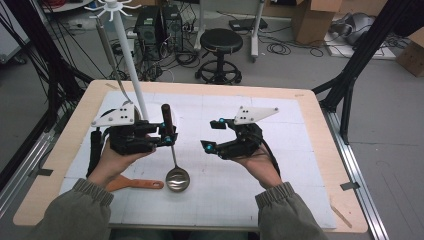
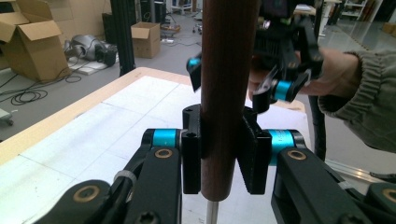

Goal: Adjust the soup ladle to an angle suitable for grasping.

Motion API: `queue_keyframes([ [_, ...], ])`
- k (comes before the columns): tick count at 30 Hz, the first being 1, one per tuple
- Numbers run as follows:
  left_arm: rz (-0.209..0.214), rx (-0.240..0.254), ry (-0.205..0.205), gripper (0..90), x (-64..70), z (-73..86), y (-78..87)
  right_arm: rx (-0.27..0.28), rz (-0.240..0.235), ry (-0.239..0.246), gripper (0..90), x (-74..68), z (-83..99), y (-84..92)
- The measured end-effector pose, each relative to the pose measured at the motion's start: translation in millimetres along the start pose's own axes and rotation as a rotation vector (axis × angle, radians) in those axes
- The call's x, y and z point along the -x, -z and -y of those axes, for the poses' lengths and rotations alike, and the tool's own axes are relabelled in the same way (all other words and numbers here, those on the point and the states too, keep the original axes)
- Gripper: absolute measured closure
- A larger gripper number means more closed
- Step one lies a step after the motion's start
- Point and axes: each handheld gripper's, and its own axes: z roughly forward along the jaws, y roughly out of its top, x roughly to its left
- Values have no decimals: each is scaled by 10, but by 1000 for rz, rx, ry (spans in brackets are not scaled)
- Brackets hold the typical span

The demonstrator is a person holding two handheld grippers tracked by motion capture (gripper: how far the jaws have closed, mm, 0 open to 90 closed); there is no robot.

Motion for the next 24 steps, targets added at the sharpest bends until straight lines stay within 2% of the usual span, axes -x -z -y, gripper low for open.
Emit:
queue_keyframes([
  [7, -8, 8, 1, 734, -55, -46, 20, -36, 50, -33, 212, 90, 241, 87],
  [24, -39, 20, 6, 734, -178, -173, 128, -74, 165, -117, 182, 238, 719, 410],
])
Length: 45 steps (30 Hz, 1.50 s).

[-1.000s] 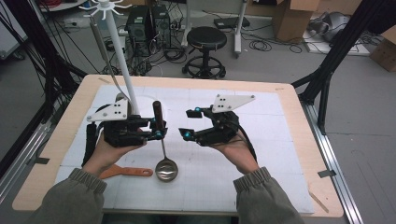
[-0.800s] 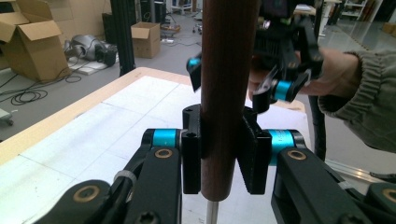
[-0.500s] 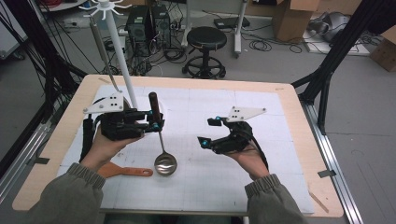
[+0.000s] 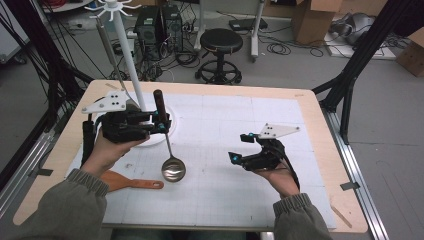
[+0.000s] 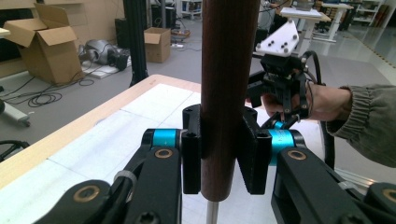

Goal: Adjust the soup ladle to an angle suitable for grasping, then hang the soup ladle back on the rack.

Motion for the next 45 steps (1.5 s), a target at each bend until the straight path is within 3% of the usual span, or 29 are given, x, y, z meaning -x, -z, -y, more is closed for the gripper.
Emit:
queue_keyframes([
  [13, -36, 10, 2, 734, -104, -112, 160, -8, 51, -40, 158, 118, 314, 242],
  [19, -49, 16, -9, 734, -148, -226, 233, 1, 75, -53, 155, 160, 349, 277],
  [36, -92, 25, 8, 734, -336, -425, 409, -6, 104, -77, 113, 248, 466, 276],
  [45, -76, 41, 29, 734, -519, -520, 521, -3, 121, -77, 106, 262, 471, 308],
])
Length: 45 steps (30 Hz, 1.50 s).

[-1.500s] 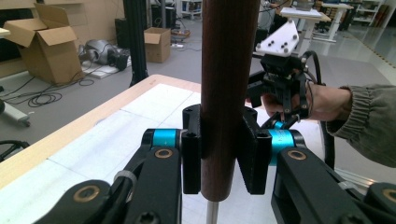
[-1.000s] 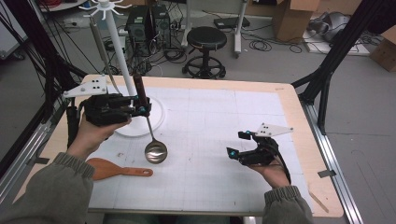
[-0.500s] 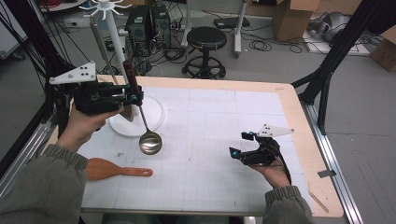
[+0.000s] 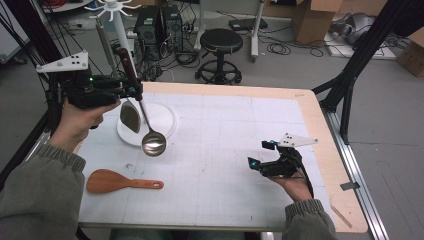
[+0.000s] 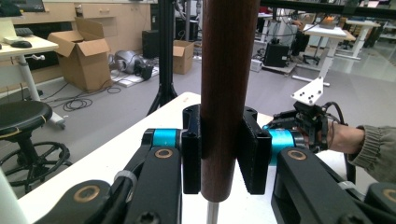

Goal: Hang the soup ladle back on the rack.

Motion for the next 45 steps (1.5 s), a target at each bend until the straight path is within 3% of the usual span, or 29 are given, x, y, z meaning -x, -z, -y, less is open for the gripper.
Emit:
queue_keyframes([
  [9, 36, 0, 9, 734, -200, -130, 45, 0, 14, 0, 93, 0, 0, 1],
  [18, 22, 13, 14, 734, -359, -269, 120, -7, 7, 3, 89, -2, 4, -16],
  [21, 13, 10, 12, 734, -400, -324, 136, -6, 27, 5, 12, 0, 7, -25],
  [32, -6, 14, 11, 734, -499, -468, 142, -19, 22, 6, 13, 0, 19, -37],
  [45, -33, -3, 44, 734, -614, -458, 142, -17, 10, 8, 13, -12, 15, -46],
])
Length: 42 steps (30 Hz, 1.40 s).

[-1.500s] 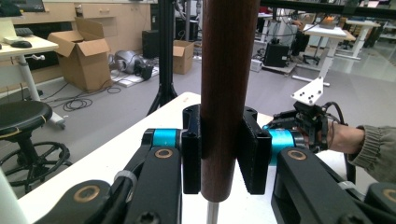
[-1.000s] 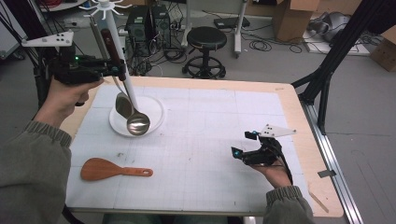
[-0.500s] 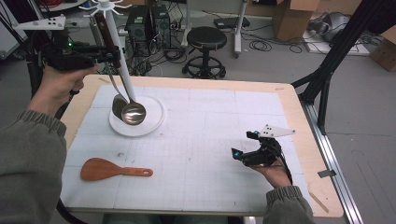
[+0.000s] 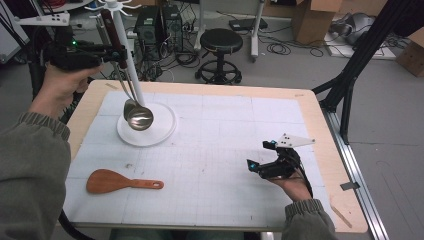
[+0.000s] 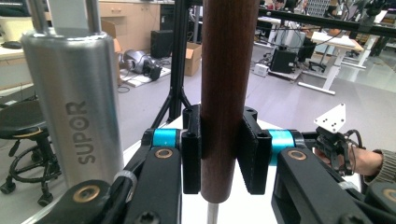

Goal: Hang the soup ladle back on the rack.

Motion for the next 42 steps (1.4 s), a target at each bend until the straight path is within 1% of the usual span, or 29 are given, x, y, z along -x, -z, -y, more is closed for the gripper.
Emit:
queue_keyframes([
  [12, -8, -11, 30, 733, -57, 24, -60, -2, -20, 8, 13, -20, -4, -14],
  [16, -13, -12, 55, 733, -72, 31, -74, -4, -26, 7, 13, -27, -5, -18],
  [20, -22, -18, 65, 732, -76, 39, -86, -5, -28, 13, 13, -33, -6, -21],
  [23, -27, -10, 68, 731, -74, 51, -86, -6, -30, 11, 13, -37, -6, -19],
  [25, -31, 0, 78, 729, -75, 66, -82, -4, -32, 14, 13, -37, -7, -20],
  [30, -42, 11, 81, 723, -48, 94, -60, -2, -34, 16, 13, -42, -8, -19],
  [33, -52, 10, 73, 720, -37, 105, -38, -1, -34, 14, 13, -50, -11, -20],
  [35, -61, 11, 78, 718, -28, 108, -23, 1, -34, 16, 13, -51, -11, -19],
  [39, -62, 18, 80, 705, -25, 116, -6, 1, -37, 11, 13, -57, -12, -13],
  [42, -60, 23, 86, 691, -24, 131, 14, 5, -38, 17, 13, -52, -12, -18],
])
